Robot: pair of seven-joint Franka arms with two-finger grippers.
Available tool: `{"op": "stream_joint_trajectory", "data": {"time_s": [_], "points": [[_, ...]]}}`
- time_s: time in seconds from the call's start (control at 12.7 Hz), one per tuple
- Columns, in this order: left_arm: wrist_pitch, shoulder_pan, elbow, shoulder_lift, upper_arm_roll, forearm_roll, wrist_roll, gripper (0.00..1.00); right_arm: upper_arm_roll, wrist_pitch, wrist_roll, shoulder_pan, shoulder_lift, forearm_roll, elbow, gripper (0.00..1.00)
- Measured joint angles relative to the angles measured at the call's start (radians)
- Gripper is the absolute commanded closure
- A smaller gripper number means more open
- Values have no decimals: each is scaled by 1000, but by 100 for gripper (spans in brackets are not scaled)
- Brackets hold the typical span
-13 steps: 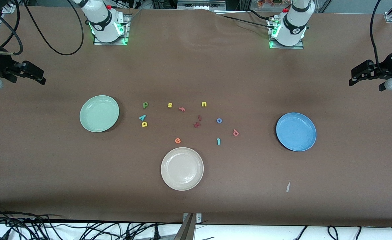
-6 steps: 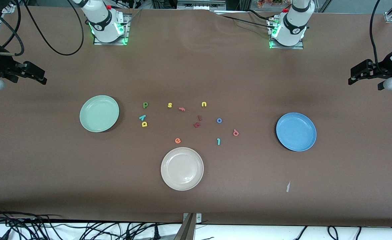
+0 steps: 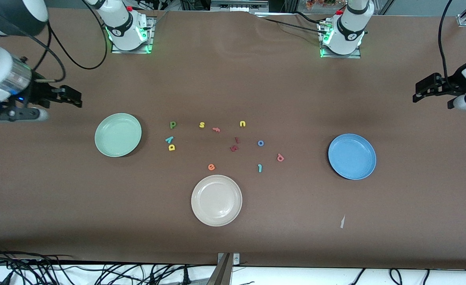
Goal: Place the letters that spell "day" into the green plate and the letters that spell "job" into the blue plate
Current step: 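Reach the right gripper to the yellow b while the left gripper reaches the pink p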
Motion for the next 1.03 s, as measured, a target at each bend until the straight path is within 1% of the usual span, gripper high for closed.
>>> {"op": "stream_joint_trajectory", "data": {"time_s": [0.24, 0.32, 0.47, 0.63, 0.79, 1.03], "points": [[29, -32, 26, 170, -7, -13, 0, 0, 4, 52, 8, 72, 94, 0, -4, 0], [36, -50, 37, 207, -9, -23, 0, 0, 4, 72, 8, 88, 125, 0, -4, 0], [83, -98, 46, 247, -10, -50, -28, 0, 4, 91, 16, 112, 156, 0, -9, 0], [140, -151, 46, 282, -12, -61, -134, 0, 4, 166, 20, 125, 177, 1, -47, 1], [209, -213, 45, 329, -15, -62, -261, 0, 6, 250, 25, 135, 230, 1, -92, 3], [364, -318, 43, 422, -19, -62, -497, 0, 46, 376, 25, 148, 323, 1, -119, 1]]}}
